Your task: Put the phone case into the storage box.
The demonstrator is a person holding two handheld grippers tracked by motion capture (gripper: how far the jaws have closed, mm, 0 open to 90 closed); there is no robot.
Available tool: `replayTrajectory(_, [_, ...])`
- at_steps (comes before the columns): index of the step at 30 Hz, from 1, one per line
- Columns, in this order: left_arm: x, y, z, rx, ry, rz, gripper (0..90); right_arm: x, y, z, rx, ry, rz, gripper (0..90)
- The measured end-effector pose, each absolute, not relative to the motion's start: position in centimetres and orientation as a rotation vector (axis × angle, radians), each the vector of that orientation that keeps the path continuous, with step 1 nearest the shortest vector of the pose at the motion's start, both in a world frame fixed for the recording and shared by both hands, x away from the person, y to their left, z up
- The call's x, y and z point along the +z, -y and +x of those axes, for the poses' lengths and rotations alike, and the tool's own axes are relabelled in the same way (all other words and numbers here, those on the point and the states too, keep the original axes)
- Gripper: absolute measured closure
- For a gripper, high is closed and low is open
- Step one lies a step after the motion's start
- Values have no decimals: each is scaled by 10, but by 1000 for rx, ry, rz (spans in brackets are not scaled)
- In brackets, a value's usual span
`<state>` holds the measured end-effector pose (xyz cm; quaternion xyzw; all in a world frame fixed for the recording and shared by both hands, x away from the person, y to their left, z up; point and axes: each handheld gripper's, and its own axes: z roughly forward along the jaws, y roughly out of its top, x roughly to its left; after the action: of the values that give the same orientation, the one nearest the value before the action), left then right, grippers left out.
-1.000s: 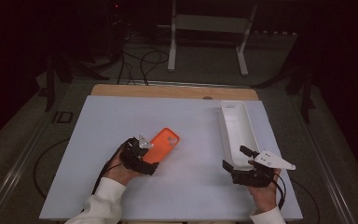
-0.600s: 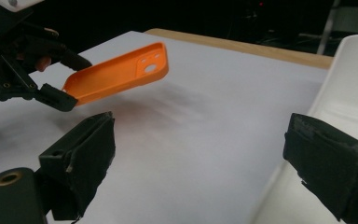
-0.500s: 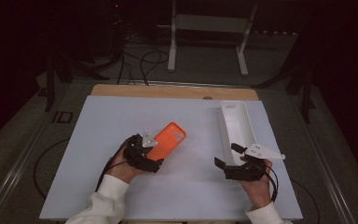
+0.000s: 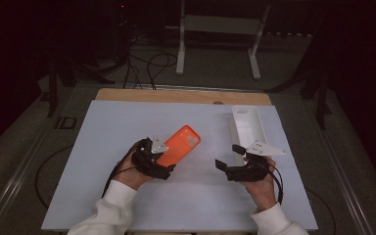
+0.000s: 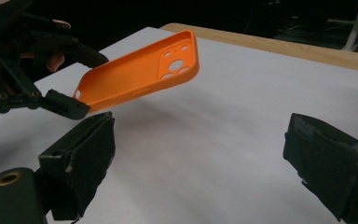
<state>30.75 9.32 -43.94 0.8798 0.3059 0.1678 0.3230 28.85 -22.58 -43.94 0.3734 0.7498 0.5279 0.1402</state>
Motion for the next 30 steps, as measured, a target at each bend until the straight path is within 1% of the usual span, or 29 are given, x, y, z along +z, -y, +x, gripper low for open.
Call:
replayTrajectory(15, [-427, -81, 304, 463, -737, 2292, 164, -438, 217, 311, 1657, -2187, 1189, 89])
replayTrajectory(30, [-420, -68, 297, 471, -652, 2281, 163, -433, 197, 323, 1664, -2246, 1181, 89])
